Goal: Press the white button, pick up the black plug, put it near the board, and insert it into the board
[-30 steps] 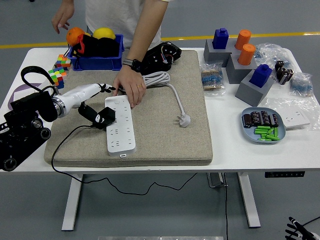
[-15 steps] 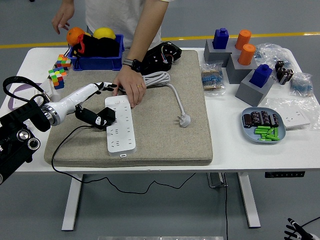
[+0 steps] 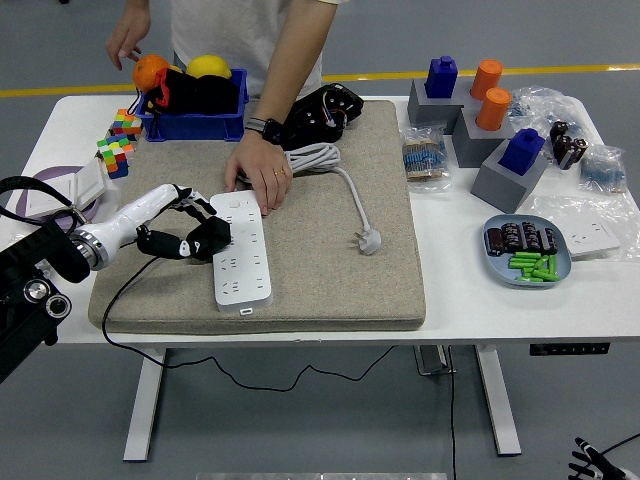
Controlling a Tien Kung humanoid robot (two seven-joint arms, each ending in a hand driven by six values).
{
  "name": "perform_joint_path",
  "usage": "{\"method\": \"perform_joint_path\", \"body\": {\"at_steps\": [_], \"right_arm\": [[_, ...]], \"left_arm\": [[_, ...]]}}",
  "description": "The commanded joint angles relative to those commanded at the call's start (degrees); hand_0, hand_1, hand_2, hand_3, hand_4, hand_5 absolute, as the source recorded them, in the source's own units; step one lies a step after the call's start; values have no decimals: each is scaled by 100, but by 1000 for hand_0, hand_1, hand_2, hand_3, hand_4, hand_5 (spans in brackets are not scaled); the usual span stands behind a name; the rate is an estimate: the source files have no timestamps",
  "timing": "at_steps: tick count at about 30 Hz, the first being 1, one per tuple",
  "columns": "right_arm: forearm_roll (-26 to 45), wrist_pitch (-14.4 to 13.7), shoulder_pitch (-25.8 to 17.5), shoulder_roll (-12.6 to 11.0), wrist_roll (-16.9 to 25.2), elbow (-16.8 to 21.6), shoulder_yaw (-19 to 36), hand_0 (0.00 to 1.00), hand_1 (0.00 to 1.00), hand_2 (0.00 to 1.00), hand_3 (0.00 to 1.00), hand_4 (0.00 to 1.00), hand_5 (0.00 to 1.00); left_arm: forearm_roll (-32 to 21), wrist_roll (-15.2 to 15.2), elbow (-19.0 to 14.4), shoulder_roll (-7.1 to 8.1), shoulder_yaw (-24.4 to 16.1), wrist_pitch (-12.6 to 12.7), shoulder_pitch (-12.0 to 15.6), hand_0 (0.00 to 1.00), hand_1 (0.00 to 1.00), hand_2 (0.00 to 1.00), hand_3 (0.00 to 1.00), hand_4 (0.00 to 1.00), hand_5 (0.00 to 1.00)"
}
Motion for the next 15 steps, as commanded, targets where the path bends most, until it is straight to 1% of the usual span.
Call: {"method": "perform_joint_path", "body": {"at_steps": [5,9,15], "right_arm": [[29,-1,-2,4,7,11,-48,855,694,682,663,756,585],[44,-4,-2,-3,10,16,-81,855,693,682,662,756,585],[53,-2,-8,-5,8,13,-94,855,693,682,663,756,585]], "left_arm": [[18,-2,18,-7,-1,17,42,776,675,558,635,676,2],[-15,15,54,-8,116,24,16,773,664,555,632,671,2],[-51,-12,68,-62,271,38,-38,771,662,550,632,656,2]]}}
